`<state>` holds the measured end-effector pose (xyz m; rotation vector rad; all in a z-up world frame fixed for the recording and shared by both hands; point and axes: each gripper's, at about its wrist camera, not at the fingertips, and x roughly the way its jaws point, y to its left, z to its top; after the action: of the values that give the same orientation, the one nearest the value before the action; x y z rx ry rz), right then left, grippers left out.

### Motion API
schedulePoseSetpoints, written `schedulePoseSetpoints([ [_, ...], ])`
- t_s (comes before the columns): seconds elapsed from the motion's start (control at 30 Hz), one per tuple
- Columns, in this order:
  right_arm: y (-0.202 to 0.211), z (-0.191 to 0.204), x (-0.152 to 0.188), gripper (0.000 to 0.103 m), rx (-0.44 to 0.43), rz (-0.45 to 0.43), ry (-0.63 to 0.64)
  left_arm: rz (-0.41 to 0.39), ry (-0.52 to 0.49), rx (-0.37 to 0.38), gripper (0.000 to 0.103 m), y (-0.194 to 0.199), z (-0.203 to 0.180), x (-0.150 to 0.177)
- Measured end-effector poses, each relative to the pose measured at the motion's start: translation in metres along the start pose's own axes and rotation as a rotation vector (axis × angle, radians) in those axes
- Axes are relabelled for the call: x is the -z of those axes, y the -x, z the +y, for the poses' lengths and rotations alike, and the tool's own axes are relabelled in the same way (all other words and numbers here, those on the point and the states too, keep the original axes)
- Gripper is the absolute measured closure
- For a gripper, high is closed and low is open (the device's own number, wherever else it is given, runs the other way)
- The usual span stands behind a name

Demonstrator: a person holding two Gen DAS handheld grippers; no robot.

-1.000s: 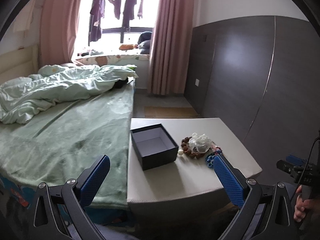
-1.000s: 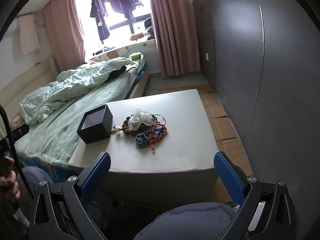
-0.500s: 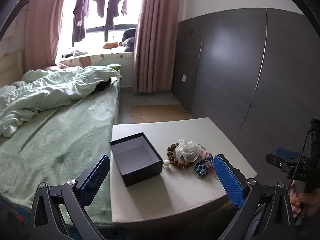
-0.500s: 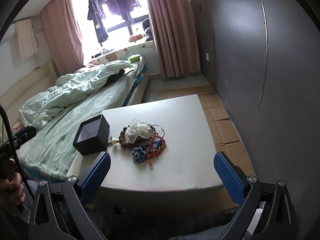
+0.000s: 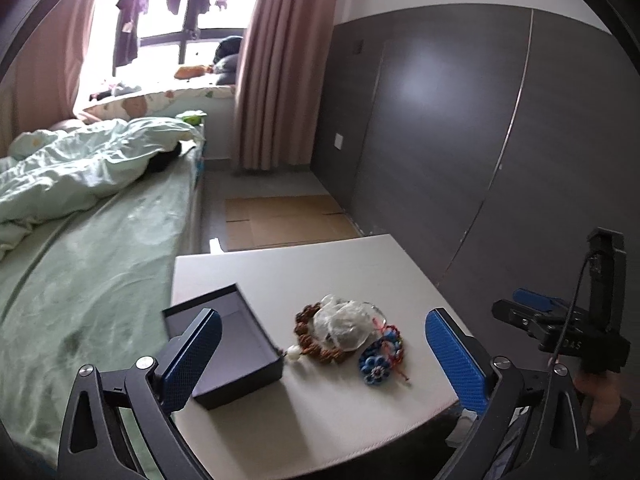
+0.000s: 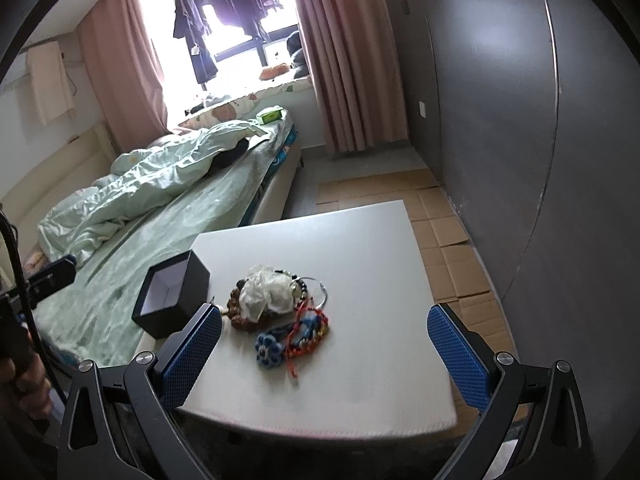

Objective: Organize jewelry

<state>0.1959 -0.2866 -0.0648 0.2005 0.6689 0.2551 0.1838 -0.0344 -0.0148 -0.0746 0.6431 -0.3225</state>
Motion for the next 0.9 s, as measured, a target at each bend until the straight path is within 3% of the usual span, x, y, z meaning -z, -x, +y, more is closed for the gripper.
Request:
schedulePoseSetpoints([
  [0.1,-0.016,-0.011,-0.006,0.006,-0.024,0.028,-0.035,0.04,-0.024,0.023,0.012,-0.02,-0.003,-0.009],
  [0.17,-0.027,-0.016,-0.008,0.025,-0.051,0.065,-0.049,0.079,-0.024,0.047,0.017,-0.036,-0.004,-0.013],
  [0.43,-0.078,-0.025,-0.004,0.047,-0.132,0.226,-0.115,0.245,0.006,0.117,0.035,-0.105,-0.008,-0.015],
  [0.6,-0.092,-0.032,0.003,0.049,-0.128,0.26,-0.164,0.359,0.015,0.137,0.036,-0.152,-0.017,-0.008],
  [0.8,-0.101,-0.048,0.012,0.049,-0.127,0.299,-0.235,0.437,0.011,0.125,0.036,-0.19,-0.026,0.006],
  [0.87,-0.104,-0.05,0.014,0.049,-0.138,0.31,-0.257,0.464,0.014,0.109,0.045,-0.203,-0.026,0.012],
  [0.9,-0.105,-0.05,0.015,0.049,-0.144,0.313,-0.263,0.479,0.018,0.097,0.062,-0.209,-0.025,0.015],
])
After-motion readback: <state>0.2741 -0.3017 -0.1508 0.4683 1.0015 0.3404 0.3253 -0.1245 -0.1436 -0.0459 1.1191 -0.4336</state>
